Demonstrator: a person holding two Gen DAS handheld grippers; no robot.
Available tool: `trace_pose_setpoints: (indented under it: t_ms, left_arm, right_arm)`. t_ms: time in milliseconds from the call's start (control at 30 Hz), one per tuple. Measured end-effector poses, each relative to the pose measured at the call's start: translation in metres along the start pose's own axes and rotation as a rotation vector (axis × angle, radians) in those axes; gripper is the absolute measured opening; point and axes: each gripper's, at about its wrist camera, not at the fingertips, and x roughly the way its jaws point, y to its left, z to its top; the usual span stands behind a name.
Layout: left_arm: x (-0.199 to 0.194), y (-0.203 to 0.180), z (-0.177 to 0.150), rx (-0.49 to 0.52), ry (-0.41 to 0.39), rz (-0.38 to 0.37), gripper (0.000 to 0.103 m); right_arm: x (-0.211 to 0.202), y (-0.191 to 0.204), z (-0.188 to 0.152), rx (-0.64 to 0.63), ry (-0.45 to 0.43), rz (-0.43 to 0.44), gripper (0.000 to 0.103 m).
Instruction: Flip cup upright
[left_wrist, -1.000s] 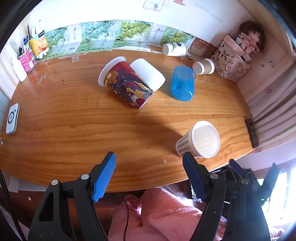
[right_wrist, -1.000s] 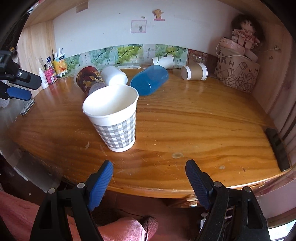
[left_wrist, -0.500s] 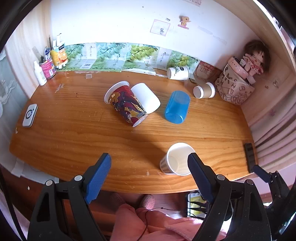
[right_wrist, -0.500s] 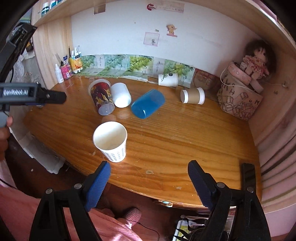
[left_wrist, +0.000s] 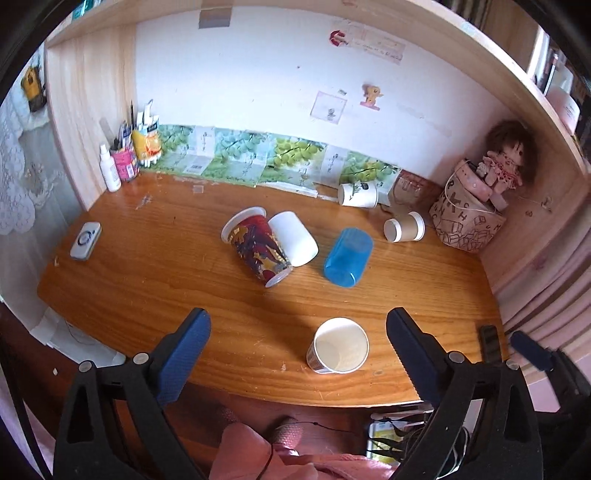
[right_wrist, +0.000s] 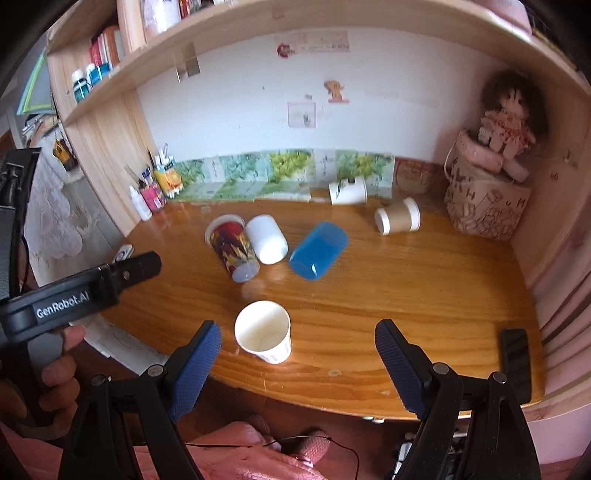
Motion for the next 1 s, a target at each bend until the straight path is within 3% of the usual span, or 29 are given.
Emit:
trace_pose_setpoints:
  t_ms: [67, 133, 267, 433, 667, 1000]
  left_arm:
    - [-0.009, -0.006, 0.001, 0.02, -0.033, 0.003, 0.099]
    - [-0.018, -0.012, 0.003, 0.031, -0.08, 0.029, 0.101]
    - [-0.033, -0.025, 0.006, 0.074, -0.193, 0.105, 0.101]
    - [-0.046, -0.032, 0.008, 0.083, -0.302, 0.13, 0.102]
    - [-0.045, -0.039, 0.012, 0.081, -0.342, 0.131, 0.102]
    - [-0.049, -0.051, 0.007, 0.121, -0.369, 0.173, 0.103]
  right_arm:
    - [-0.008, -0.005, 0.003, 0.029, -0.02, 0.016, 0.088]
    - [-0.014, -0.014, 0.005, 0.075, -0.048, 0.021, 0.103]
    - [-0.021, -0.026, 0.013, 0.135, -0.083, 0.011, 0.103]
    - [-0.026, -0.026, 0.018, 0.117, -0.129, -0.028, 0.103]
    - [-0.031, -0.024, 0.02, 0.076, -0.229, -0.065, 0.103]
    - [-0.034, -0.036, 0.022, 0.119, -0.292, -0.074, 0.103]
